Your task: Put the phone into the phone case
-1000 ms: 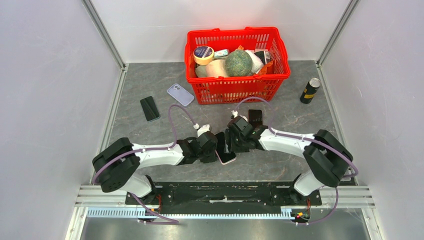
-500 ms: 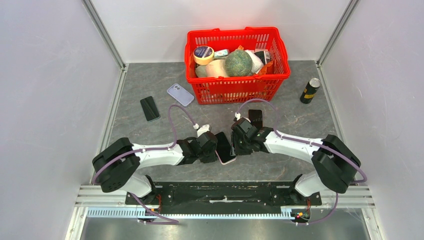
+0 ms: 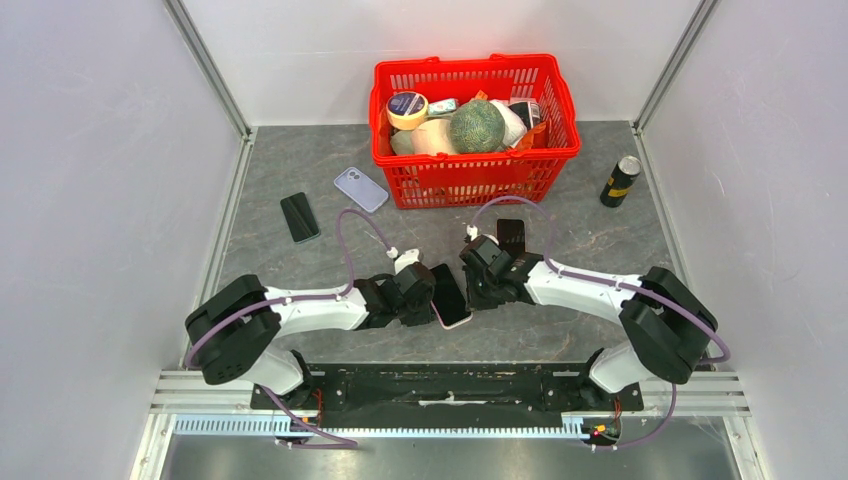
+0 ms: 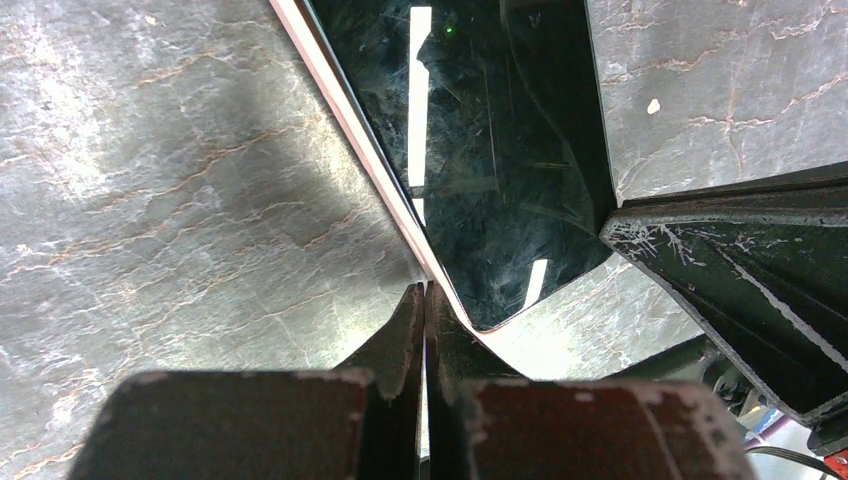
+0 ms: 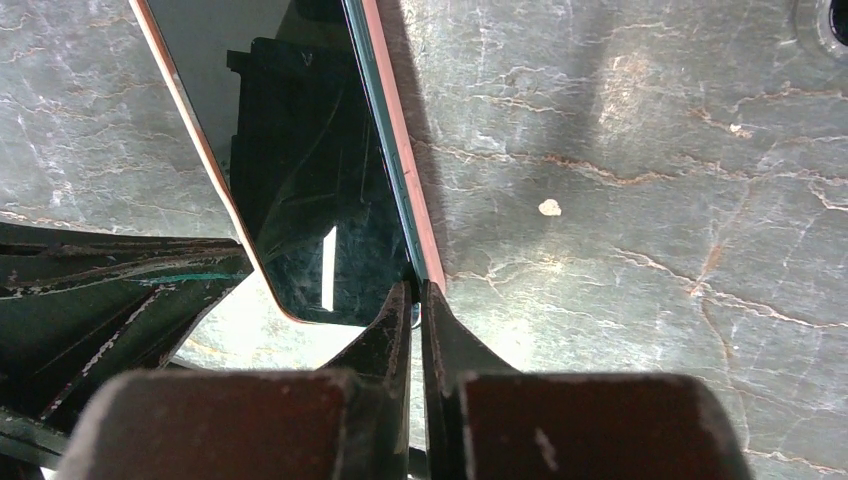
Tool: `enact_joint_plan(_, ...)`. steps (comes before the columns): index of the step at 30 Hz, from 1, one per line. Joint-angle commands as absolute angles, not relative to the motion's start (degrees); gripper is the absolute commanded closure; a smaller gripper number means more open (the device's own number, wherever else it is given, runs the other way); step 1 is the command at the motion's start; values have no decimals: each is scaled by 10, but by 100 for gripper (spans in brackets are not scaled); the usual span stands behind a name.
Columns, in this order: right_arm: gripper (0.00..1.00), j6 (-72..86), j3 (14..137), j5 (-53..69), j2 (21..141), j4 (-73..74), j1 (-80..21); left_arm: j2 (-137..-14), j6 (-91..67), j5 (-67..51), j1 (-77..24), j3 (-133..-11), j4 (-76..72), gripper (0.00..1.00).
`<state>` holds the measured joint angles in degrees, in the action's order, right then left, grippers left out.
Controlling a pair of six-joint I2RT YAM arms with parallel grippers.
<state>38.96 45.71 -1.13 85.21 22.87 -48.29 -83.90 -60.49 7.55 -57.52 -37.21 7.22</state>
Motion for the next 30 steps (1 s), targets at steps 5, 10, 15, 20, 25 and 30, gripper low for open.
enact_joint_plan(5, 98, 401, 464, -3, 907, 212, -518, -849, -613, 99, -577, -403, 59, 98)
enact_joint_plan(10, 99, 408, 464, -14, 931, 212, -530, -846, -612, 102, -577, -405, 63, 98)
enact_joint_plan(15, 100, 418, 458, -21, 954, 204, -543, -845, -609, 104, -577, -406, 66, 98)
enact_joint_plan(20, 100, 426, 456, -30, 972, 202, -556, -847, -606, 104, -577, -410, 69, 98)
enact_joint_plan(25, 100, 431, 452, -36, 987, 201, -560, -844, -604, 105, -577, -415, 74, 98)
enact_joint_plan(30, 100, 437, 440, -36, 999, 193, -561, -841, -601, 111, -577, -418, 82, 98)
